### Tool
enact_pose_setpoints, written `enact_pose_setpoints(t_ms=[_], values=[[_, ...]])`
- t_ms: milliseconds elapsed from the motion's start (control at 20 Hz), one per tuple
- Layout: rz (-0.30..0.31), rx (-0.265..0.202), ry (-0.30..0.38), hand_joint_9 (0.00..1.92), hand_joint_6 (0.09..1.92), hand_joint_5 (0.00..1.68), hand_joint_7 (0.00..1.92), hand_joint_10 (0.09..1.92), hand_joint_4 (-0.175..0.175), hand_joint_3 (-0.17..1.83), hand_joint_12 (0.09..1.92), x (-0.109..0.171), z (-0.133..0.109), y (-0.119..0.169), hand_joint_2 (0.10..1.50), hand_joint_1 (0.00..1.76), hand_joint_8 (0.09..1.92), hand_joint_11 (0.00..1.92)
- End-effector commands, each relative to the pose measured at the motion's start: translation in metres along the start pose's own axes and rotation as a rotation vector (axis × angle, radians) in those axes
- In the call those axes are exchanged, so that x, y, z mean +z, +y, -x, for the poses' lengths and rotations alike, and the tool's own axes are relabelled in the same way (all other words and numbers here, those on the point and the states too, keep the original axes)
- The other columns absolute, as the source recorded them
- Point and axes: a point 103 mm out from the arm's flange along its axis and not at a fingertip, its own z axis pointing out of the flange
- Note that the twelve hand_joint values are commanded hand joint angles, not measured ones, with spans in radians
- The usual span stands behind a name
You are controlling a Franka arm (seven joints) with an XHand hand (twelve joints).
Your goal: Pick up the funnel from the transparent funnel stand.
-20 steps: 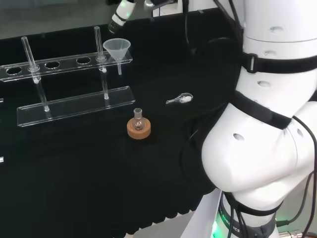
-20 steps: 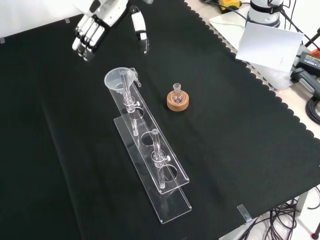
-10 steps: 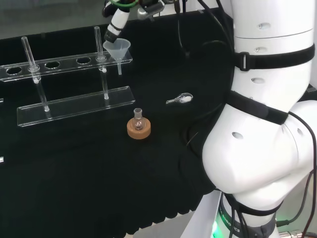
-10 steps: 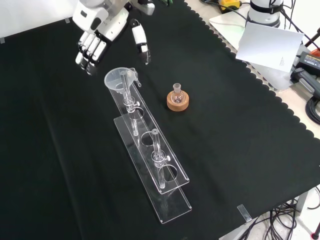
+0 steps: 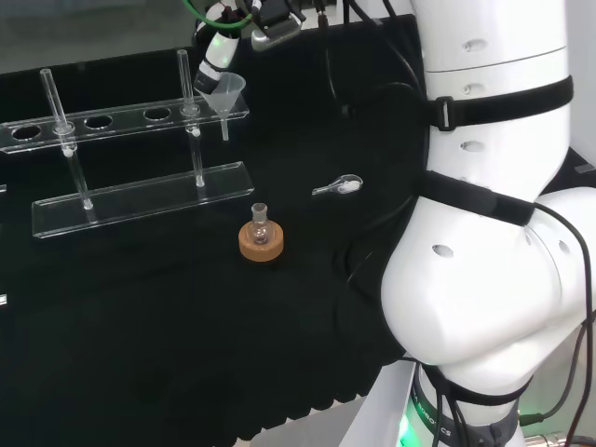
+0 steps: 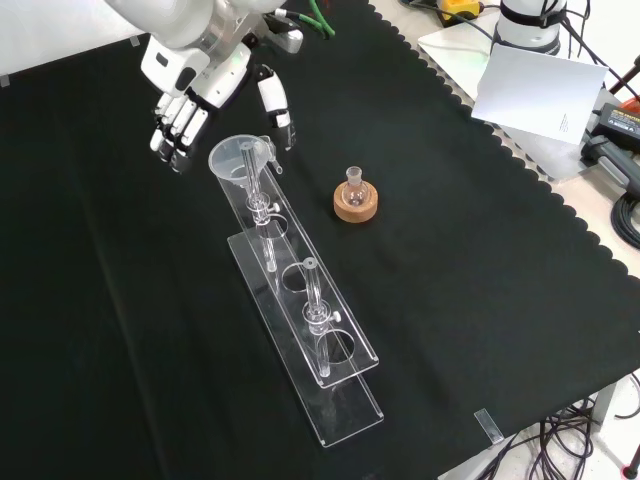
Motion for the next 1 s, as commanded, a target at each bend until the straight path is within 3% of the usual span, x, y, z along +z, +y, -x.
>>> enact_pose_setpoints(t_ms=[50,400,800,1000], values=[[-0.041,0.006,0.003,0.01,0.09,0.00,0.04,0.09,-0.002,0.01,0.90,0.011,0.000,0.006,0.63,0.51,0.13,0.00],[-0.045,-0.020,-0.025,0.01,0.09,0.00,0.04,0.09,-0.003,0.01,0.89,0.014,-0.007,-0.004,0.63,0.51,0.14,0.00],[-0.054,0.000,-0.025,0.04,0.09,0.00,0.04,0.09,-0.011,0.01,0.88,0.028,-0.010,0.005,0.63,0.50,0.16,0.00],[-0.044,0.010,-0.034,0.02,0.09,0.00,0.04,0.19,-0.012,0.01,0.90,0.029,-0.012,0.011,0.64,0.52,0.32,0.00]])
